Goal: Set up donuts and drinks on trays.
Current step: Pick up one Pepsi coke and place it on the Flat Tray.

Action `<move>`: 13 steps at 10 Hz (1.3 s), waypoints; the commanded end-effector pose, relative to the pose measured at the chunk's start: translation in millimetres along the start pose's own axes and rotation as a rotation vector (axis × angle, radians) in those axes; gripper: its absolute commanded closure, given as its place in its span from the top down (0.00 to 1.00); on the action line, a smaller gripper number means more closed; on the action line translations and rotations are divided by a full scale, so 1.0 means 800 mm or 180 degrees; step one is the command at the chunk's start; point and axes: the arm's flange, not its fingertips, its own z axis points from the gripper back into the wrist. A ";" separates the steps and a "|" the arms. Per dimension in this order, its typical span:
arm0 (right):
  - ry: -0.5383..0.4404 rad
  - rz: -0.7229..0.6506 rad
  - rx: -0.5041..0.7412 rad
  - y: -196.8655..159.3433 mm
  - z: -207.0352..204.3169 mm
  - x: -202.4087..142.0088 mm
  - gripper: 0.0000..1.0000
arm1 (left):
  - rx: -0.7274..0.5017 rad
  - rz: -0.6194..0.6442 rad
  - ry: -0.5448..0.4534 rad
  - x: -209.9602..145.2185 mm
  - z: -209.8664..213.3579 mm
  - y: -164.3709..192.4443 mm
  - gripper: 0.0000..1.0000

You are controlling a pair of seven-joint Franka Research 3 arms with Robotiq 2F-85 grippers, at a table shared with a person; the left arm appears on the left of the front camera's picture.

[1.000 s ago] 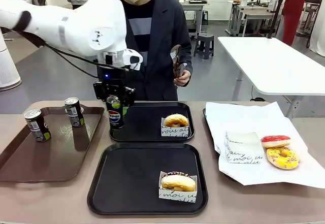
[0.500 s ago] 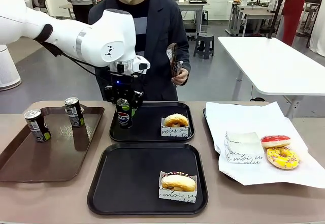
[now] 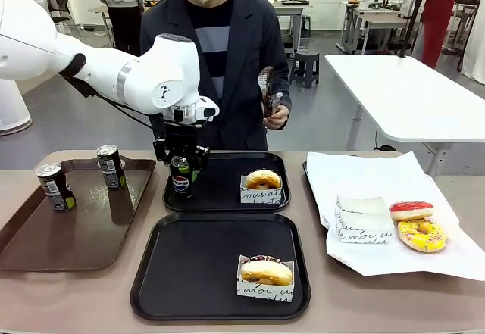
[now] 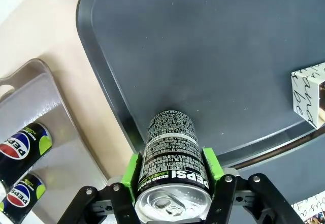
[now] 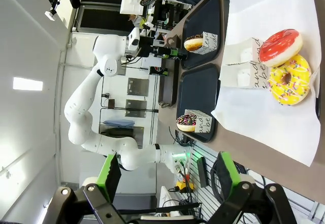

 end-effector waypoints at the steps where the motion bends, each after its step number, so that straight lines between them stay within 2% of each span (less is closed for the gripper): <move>1: -0.0042 0.0066 0.0073 0.002 0.001 0.002 1.00 | 0.0060 0.0043 -0.0100 0.005 -0.003 -0.004 0.85; 2: -0.0042 0.0066 0.0073 0.002 0.001 0.002 1.00 | 0.0025 0.0024 -0.0094 0.004 0.000 -0.003 1.00; 4: -0.0042 0.0066 0.0073 0.002 0.001 0.002 1.00 | -0.0030 0.0032 -0.0094 0.000 0.011 0.001 1.00; 5: -0.0042 0.0066 0.0073 0.002 0.001 0.002 1.00 | -0.0072 0.0038 -0.0107 -0.003 0.020 0.004 0.91; 6: -0.0042 0.0066 0.0073 0.002 0.001 0.002 1.00 | -0.0124 0.0023 -0.0117 -0.010 0.035 0.007 1.00; 7: -0.0042 0.0066 0.0073 0.002 0.001 0.002 1.00 | -0.0109 0.0010 -0.0097 -0.020 0.050 0.010 1.00; 10: -0.0042 0.0066 0.0073 0.002 0.001 0.002 1.00 | -0.0081 -0.0054 -0.0048 -0.070 0.094 0.012 1.00; 13: -0.0042 0.0066 0.0073 0.002 0.001 0.002 1.00 | -0.0269 -0.0265 0.0027 -0.134 0.118 0.013 1.00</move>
